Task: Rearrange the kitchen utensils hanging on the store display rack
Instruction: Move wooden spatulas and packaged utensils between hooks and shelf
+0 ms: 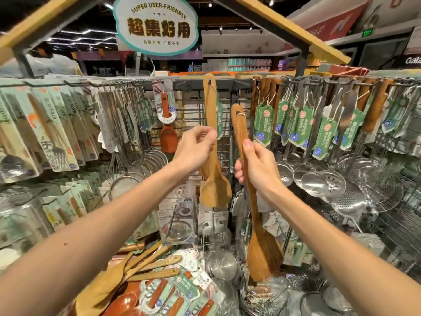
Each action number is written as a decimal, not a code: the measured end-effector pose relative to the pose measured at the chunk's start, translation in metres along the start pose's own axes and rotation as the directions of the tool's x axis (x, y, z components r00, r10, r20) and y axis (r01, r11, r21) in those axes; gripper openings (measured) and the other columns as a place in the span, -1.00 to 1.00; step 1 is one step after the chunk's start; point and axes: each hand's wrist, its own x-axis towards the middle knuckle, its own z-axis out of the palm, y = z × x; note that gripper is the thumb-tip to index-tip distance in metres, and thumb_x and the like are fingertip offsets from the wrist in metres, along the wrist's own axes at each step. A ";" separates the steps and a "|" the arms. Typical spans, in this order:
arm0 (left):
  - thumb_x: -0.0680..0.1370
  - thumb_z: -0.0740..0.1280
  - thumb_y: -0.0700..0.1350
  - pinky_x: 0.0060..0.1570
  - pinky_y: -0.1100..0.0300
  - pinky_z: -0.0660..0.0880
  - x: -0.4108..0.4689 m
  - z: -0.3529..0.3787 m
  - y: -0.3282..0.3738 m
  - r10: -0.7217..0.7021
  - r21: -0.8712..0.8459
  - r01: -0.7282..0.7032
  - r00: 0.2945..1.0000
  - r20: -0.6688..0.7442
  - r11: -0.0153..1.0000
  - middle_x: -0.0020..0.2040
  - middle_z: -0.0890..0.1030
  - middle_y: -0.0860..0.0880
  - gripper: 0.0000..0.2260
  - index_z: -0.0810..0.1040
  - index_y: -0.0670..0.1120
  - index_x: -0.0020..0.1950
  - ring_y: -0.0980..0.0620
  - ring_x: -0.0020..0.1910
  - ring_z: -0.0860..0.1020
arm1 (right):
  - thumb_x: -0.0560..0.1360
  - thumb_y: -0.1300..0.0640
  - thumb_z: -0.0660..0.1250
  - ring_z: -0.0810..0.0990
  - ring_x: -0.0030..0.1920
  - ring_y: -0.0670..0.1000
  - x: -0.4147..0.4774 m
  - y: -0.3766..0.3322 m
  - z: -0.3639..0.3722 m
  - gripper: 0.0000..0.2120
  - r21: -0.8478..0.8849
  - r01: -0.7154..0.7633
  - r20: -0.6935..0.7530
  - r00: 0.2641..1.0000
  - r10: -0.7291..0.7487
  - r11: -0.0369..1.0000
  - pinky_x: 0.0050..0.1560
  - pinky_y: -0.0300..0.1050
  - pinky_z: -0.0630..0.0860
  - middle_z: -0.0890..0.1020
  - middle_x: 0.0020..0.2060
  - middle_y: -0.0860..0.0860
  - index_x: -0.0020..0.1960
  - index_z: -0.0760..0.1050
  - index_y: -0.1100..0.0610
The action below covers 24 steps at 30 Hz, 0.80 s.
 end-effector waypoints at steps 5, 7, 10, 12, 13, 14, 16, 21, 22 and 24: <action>0.62 0.29 0.10 0.29 0.00 0.50 -0.044 0.007 -0.003 0.052 -0.118 -0.049 0.998 0.020 0.992 0.28 0.55 0.05 -0.53 0.31 0.08 0.52 0.14 0.19 0.57 | 0.64 -0.05 0.21 0.61 -0.34 0.06 -0.006 0.019 0.013 -0.67 -0.168 0.120 -0.005 0.992 -0.123 0.978 -0.22 0.07 0.57 0.64 -0.37 0.02 -0.18 0.51 0.13; 0.60 0.29 0.17 0.39 0.03 0.38 -0.042 0.007 0.000 0.065 -0.088 -0.067 0.998 -0.025 0.994 0.44 0.41 0.09 -0.34 0.05 0.12 0.61 0.16 0.34 0.44 | 0.64 -0.04 0.22 0.56 -0.37 -0.06 -0.007 0.021 0.018 -0.69 -0.217 0.163 0.041 0.987 -0.158 0.963 -0.25 0.01 0.49 0.59 -0.43 -0.12 -0.20 0.53 0.08; 0.57 0.29 0.24 0.45 -0.03 0.31 -0.034 0.004 0.002 0.096 -0.068 -0.097 0.995 -0.028 0.993 0.48 0.40 0.10 -0.28 -0.04 0.19 0.61 0.14 0.41 0.41 | 0.64 0.03 0.23 0.47 -0.40 -0.16 -0.007 0.018 0.027 -0.72 -0.240 0.214 0.110 0.975 -0.192 0.947 -0.26 -0.11 0.40 0.54 -0.46 -0.21 -0.22 0.54 0.04; 0.63 0.28 0.11 0.32 0.01 0.47 -0.029 0.001 0.002 0.109 -0.167 -0.108 0.994 -0.002 0.980 0.27 0.61 0.04 -0.41 0.09 0.14 0.58 0.14 0.24 0.58 | 0.63 0.03 0.26 0.42 -0.41 -0.17 -0.005 0.010 0.030 -0.70 -0.236 0.248 0.135 0.966 -0.221 0.940 -0.28 -0.13 0.35 0.53 -0.48 -0.19 -0.26 0.57 0.03; 0.66 0.26 0.01 0.22 0.07 0.54 -0.027 0.001 0.004 0.117 -0.212 -0.115 0.993 -0.003 0.970 0.15 0.68 0.02 -0.51 0.17 0.11 0.55 0.13 0.13 0.64 | 0.62 0.02 0.28 0.41 -0.42 -0.15 -0.003 0.004 0.030 -0.68 -0.225 0.256 0.136 0.964 -0.230 0.940 -0.29 -0.12 0.35 0.52 -0.49 -0.17 -0.28 0.57 0.02; 0.67 0.24 -0.06 0.15 0.08 0.58 -0.025 0.000 0.006 0.130 -0.234 -0.132 0.991 -0.024 0.963 0.06 0.70 -0.01 -0.59 0.24 0.08 0.50 0.12 0.06 0.67 | 0.61 0.02 0.29 0.41 -0.43 -0.15 0.000 -0.002 0.031 -0.68 -0.217 0.262 0.126 0.963 -0.240 0.940 -0.31 -0.12 0.36 0.53 -0.51 -0.17 -0.31 0.58 0.00; 0.68 0.21 -0.10 0.12 -0.01 0.60 -0.018 -0.001 0.013 0.158 -0.263 -0.175 0.984 -0.086 0.949 -0.01 0.72 -0.04 -0.75 0.32 0.03 0.36 0.07 0.00 0.69 | 0.59 0.02 0.33 0.43 -0.47 -0.18 0.007 -0.015 0.033 -0.69 -0.198 0.272 0.093 0.962 -0.258 0.942 -0.34 -0.15 0.39 0.55 -0.52 -0.18 -0.31 0.59 0.00; 0.66 0.27 -0.09 0.09 -0.06 0.61 0.013 -0.002 0.027 0.150 -0.269 -0.195 0.972 -0.180 0.943 -0.06 0.71 -0.05 -0.84 0.46 -0.08 0.22 0.04 -0.08 0.70 | 0.55 -0.03 0.39 0.54 -0.49 -0.13 0.031 -0.034 0.035 -0.74 -0.213 0.275 -0.027 0.957 -0.287 0.937 -0.34 -0.11 0.50 0.59 -0.50 -0.09 -0.21 0.56 0.12; 0.65 0.29 -0.10 0.05 -0.01 0.61 0.018 -0.003 0.030 0.144 -0.270 -0.195 0.970 -0.198 0.943 -0.09 0.70 -0.05 -0.86 0.49 -0.09 0.19 0.07 -0.12 0.69 | 0.55 -0.04 0.39 0.55 -0.48 -0.10 0.034 -0.036 0.036 -0.74 -0.224 0.279 -0.037 0.955 -0.295 0.934 -0.34 -0.08 0.51 0.59 -0.49 -0.08 -0.22 0.55 0.11; 0.63 0.32 -0.12 -0.05 0.07 0.61 0.026 -0.003 0.034 0.134 -0.293 -0.199 0.965 -0.227 0.935 -0.16 0.69 -0.04 -0.90 0.53 -0.09 0.12 0.10 -0.21 0.66 | 0.55 -0.06 0.38 0.56 -0.44 -0.03 0.041 -0.040 0.037 -0.73 -0.252 0.281 -0.056 0.951 -0.304 0.926 -0.32 -0.02 0.54 0.60 -0.45 -0.04 -0.23 0.55 0.09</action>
